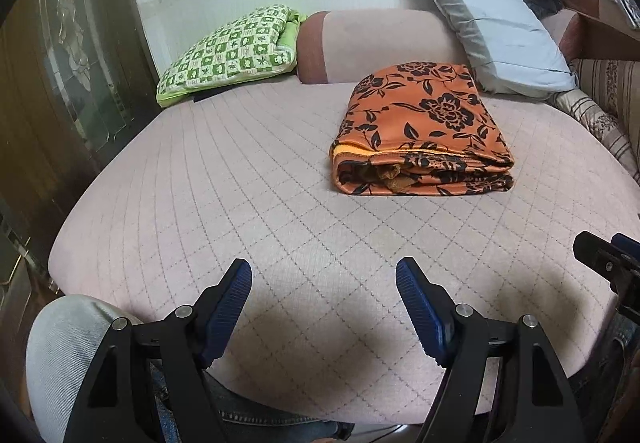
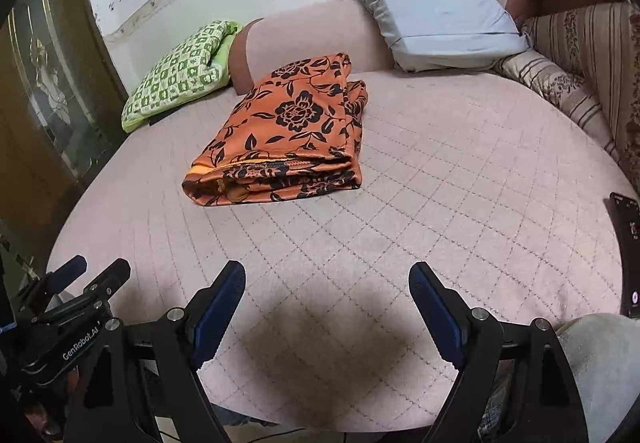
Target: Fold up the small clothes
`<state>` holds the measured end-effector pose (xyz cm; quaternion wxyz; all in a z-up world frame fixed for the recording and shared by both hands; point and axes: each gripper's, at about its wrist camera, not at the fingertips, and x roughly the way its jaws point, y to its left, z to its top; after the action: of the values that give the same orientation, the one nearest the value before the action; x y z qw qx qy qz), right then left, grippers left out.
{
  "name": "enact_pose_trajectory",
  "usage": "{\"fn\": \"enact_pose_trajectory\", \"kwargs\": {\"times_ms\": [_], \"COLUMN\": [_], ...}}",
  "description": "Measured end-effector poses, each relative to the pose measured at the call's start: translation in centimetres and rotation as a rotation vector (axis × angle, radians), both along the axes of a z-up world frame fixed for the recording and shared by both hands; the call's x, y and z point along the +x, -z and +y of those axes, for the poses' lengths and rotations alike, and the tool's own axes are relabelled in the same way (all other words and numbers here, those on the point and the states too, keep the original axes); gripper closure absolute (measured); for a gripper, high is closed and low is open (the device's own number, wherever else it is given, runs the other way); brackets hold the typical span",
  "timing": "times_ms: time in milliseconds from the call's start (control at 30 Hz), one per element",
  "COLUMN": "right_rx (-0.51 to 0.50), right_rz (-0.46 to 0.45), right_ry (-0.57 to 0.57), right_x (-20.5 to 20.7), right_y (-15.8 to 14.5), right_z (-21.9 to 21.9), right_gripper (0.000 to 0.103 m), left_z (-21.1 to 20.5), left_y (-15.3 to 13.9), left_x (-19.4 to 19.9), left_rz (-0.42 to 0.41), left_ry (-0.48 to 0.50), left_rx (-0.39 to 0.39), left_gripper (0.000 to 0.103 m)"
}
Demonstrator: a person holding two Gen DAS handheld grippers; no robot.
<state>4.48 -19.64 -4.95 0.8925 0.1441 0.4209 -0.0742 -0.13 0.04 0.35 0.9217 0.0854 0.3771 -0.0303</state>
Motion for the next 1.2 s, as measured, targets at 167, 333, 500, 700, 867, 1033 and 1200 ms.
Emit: {"fn": "enact_pose_trajectory", "kwargs": {"times_ms": [167, 333, 500, 700, 867, 1033, 1200], "right_rx": [-0.011, -0.016, -0.020, -0.030, -0.039, -0.038, -0.039], "right_rz": [0.011, 0.015, 0.025, 0.025, 0.022, 0.025, 0.026], "right_ry": [-0.002, 0.003, 0.012, 0.011, 0.007, 0.006, 0.004], "right_x": [0.2, 0.3, 0.3, 0.3, 0.3, 0.4, 0.5], "right_y": [0.3, 0.5, 0.7, 0.7, 0.6, 0.7, 0.8], "right_z": [0.5, 0.8, 0.8, 1.0, 1.2, 1.1, 1.1], "right_gripper": [0.018, 0.018, 0.018, 0.018, 0.018, 0.018, 0.018], "left_z": [0.8, 1.0, 0.9, 0.3, 0.1, -0.1, -0.3], "left_y": [-0.1, 0.1, 0.1, 0.2, 0.2, 0.3, 0.4], "left_x": [0.4, 0.7, 0.6, 0.3, 0.1, 0.0, -0.1], "left_rz": [0.004, 0.008, -0.001, -0.012, -0.013, -0.018, -0.021], "left_ry": [0.002, 0.011, 0.019, 0.026, 0.030, 0.030, 0.031], "left_rx": [-0.012, -0.011, -0.003, 0.009, 0.010, 0.019, 0.024], "left_gripper": [0.028, 0.028, 0.028, 0.028, 0.028, 0.028, 0.028]}}
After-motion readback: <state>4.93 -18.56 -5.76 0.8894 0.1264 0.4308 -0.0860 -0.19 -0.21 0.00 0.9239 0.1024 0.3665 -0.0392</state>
